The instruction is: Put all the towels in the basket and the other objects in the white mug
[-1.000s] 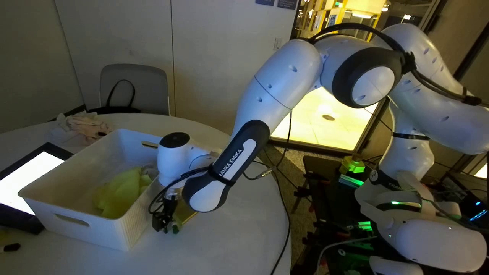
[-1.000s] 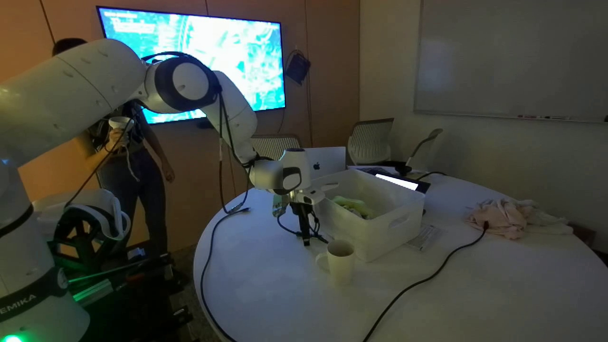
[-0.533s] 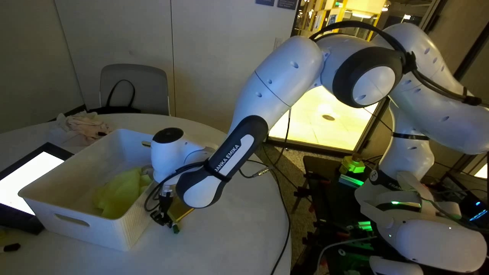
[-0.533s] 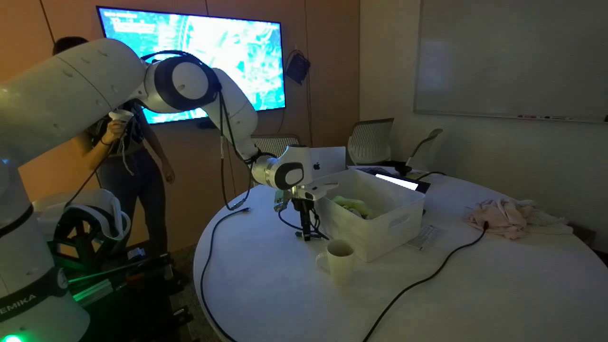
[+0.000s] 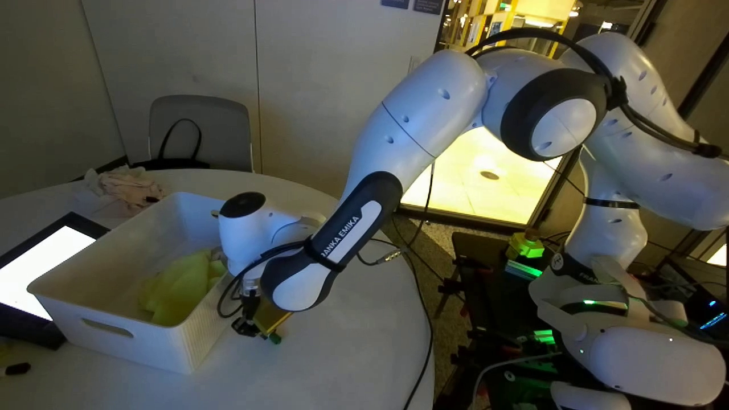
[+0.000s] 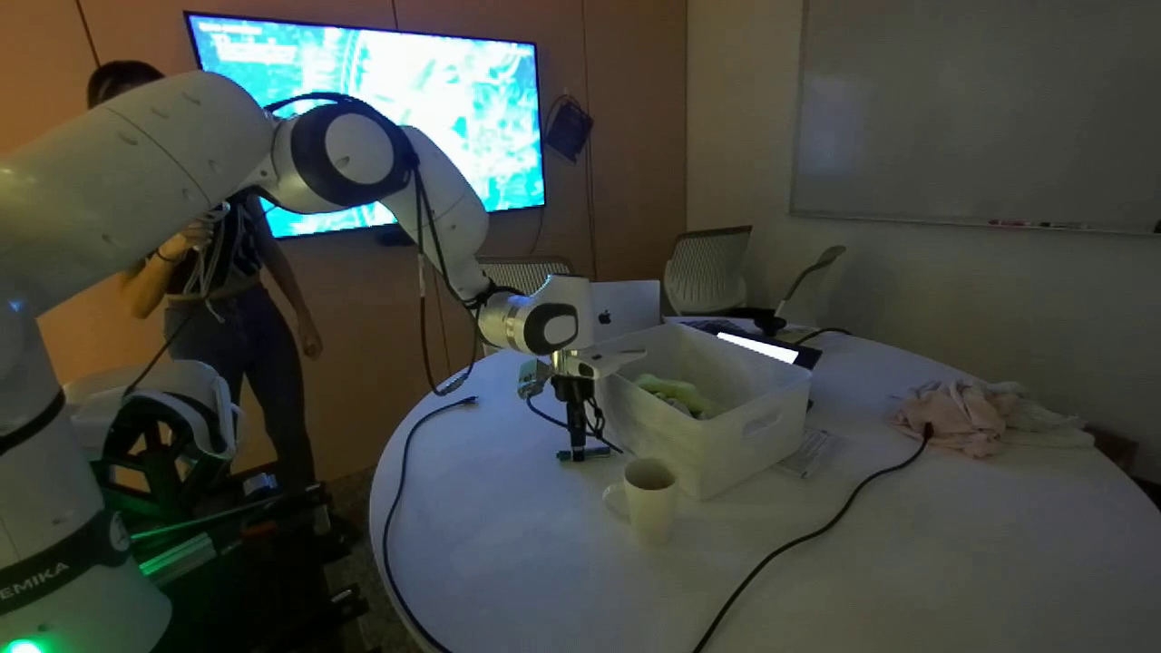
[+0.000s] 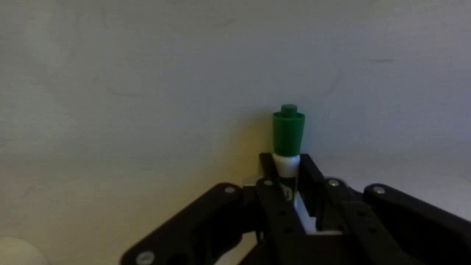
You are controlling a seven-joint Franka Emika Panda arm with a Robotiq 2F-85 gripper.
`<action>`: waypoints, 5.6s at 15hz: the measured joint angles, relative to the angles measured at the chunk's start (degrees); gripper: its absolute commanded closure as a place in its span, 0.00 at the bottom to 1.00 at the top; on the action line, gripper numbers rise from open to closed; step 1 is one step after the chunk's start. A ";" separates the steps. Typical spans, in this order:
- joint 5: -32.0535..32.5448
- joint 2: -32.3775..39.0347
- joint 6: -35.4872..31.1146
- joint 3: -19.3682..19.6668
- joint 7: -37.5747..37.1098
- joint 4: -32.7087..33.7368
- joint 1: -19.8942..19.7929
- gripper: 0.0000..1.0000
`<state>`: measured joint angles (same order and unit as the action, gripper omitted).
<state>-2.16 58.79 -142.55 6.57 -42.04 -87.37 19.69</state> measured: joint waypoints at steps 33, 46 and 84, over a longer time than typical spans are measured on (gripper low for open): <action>20.51 -29.90 -7.09 11.51 -12.93 -46.15 2.37 0.95; 45.49 -35.31 -10.14 13.75 -40.19 -44.50 2.56 0.95; 64.49 -18.82 -14.52 21.01 -76.22 -27.75 5.41 0.95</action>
<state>62.32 39.98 -157.07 27.59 -118.27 -115.12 25.10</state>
